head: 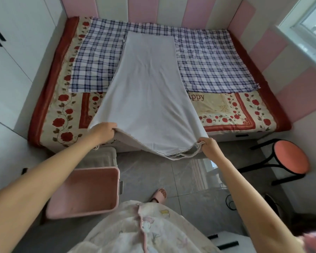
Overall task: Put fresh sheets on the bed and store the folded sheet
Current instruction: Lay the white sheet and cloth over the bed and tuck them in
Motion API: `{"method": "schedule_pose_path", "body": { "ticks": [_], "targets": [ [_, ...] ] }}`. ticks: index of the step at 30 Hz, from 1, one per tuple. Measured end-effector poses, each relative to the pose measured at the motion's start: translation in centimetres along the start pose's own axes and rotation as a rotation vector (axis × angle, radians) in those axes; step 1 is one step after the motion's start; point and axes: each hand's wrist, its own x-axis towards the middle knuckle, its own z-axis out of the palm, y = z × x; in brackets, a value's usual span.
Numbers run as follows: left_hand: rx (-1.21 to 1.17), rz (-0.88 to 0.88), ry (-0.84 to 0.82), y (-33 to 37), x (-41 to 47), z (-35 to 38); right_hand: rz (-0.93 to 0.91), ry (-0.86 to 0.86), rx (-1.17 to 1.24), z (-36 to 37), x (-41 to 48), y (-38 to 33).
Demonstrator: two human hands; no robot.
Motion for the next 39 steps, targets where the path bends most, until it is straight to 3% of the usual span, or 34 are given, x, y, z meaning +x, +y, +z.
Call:
{"method": "schedule_pose_path", "body": {
  "ticks": [6, 14, 17, 21, 24, 28, 34, 39],
  "targets": [
    [0.086, -0.004, -0.327, -3.0, -2.5, 3.7, 0.037, -0.111, -0.161, 3.6, -4.9, 2.6],
    [0.331, 0.037, -0.606, -3.5, -6.2, 7.5, 0.174, -0.177, -0.36, 6.5, -8.6, 3.5],
    [0.393, -0.036, -0.564, -3.7, -7.2, 8.8, 0.225, -0.222, -0.321, 6.2, -8.5, 3.8],
    [0.306, -0.133, -0.562, -2.1, -8.0, 8.1, 0.333, -0.306, -0.164, 5.8, -8.1, 3.5],
    [0.294, -0.144, -0.553, -1.0, -8.4, 7.8, 0.4, -0.344, -0.268, 6.0, -8.1, 3.3],
    [0.265, -0.18, -0.641, 0.3, -9.5, 7.9, 0.358, -0.565, -0.42, 5.1, -9.9, 4.3],
    [0.301, -0.287, -0.948, 3.7, -14.0, 8.6, 0.41, -0.924, -0.646, 4.3, -11.2, 6.0],
    [0.137, -0.553, -1.153, 4.8, -17.7, 9.5, 0.502, -1.068, -0.695, 3.0, -12.9, 8.0]
  ]
}}
